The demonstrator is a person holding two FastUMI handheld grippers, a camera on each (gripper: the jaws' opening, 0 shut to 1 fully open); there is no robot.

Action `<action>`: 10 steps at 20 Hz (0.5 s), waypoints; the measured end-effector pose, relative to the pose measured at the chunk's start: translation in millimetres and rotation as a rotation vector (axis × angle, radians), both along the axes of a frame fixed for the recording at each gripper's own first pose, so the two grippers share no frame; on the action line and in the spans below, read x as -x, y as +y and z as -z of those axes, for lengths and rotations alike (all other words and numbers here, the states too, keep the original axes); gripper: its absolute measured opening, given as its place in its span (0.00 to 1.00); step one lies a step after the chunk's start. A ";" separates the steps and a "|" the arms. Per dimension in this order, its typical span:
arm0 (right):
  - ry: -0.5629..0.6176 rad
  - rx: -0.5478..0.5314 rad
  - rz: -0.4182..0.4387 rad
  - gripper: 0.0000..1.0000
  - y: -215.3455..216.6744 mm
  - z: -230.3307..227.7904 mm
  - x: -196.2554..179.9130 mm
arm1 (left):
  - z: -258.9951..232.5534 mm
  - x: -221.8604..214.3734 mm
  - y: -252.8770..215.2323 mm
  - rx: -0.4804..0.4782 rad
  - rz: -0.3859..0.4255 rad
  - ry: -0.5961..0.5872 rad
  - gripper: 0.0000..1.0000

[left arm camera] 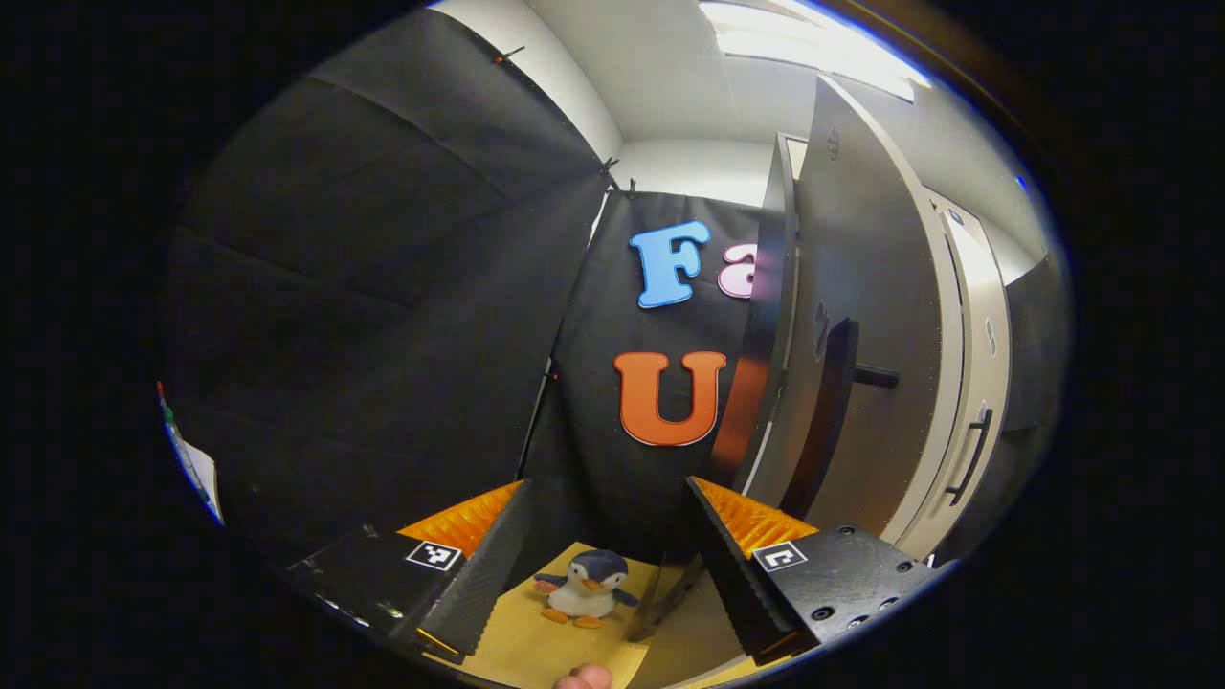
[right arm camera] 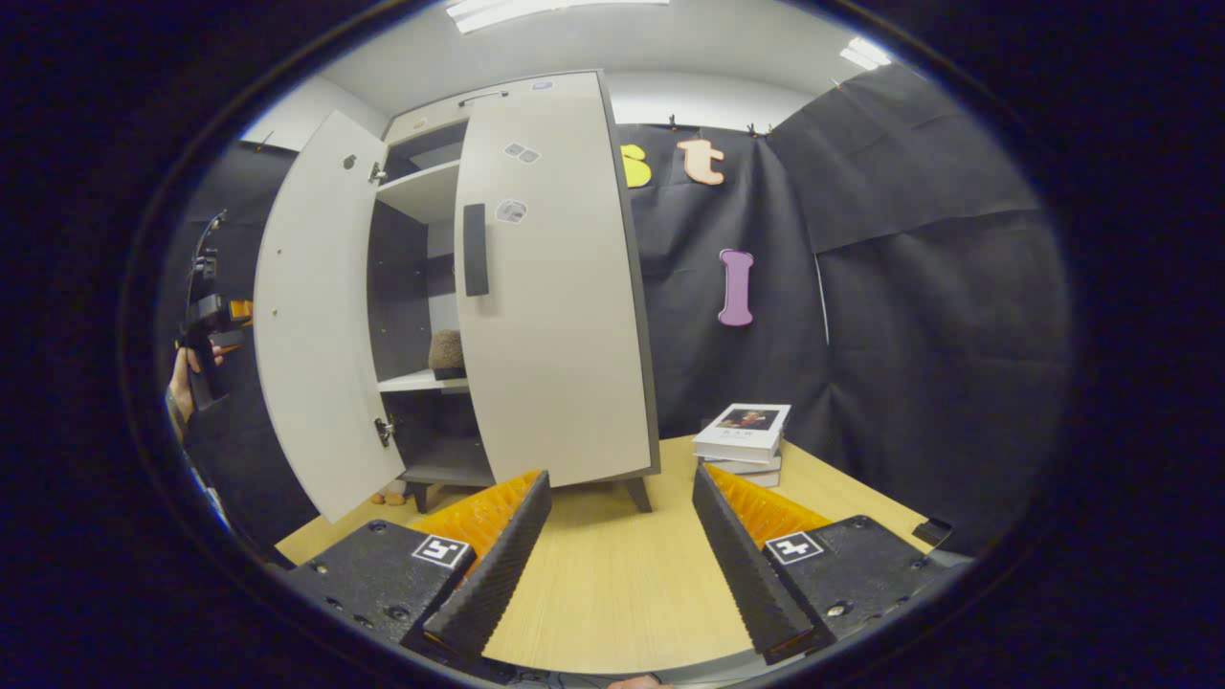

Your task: Grab one shoe with the right hand and put it into the shoe cabinet, grab the other shoe with the left hand and put it into the shoe cabinet; then close the right door with the right hand and the left door with the left hand.

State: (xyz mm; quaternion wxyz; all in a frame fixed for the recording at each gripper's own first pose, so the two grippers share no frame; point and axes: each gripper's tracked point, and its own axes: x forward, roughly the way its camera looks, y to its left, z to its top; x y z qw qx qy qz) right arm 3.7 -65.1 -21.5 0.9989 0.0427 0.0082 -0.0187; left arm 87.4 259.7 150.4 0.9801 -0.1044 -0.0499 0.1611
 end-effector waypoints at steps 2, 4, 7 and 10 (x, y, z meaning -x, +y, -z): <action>0.009 0.003 -0.004 0.97 -0.9 2.4 -3.7 | 1.4 -1.3 -3.2 0.027 0.012 0.002 0.94; 0.012 0.001 -0.013 0.97 1.9 2.2 -7.9 | 2.1 -1.1 -9.1 0.022 0.025 0.014 0.94; 0.000 0.002 -0.024 0.97 6.0 -1.4 -12.9 | -2.1 -1.4 -19.0 0.002 0.042 0.024 0.94; -0.002 0.015 -0.025 0.97 6.4 -2.4 -12.0 | -4.4 -4.4 -49.9 -0.010 0.096 0.020 0.88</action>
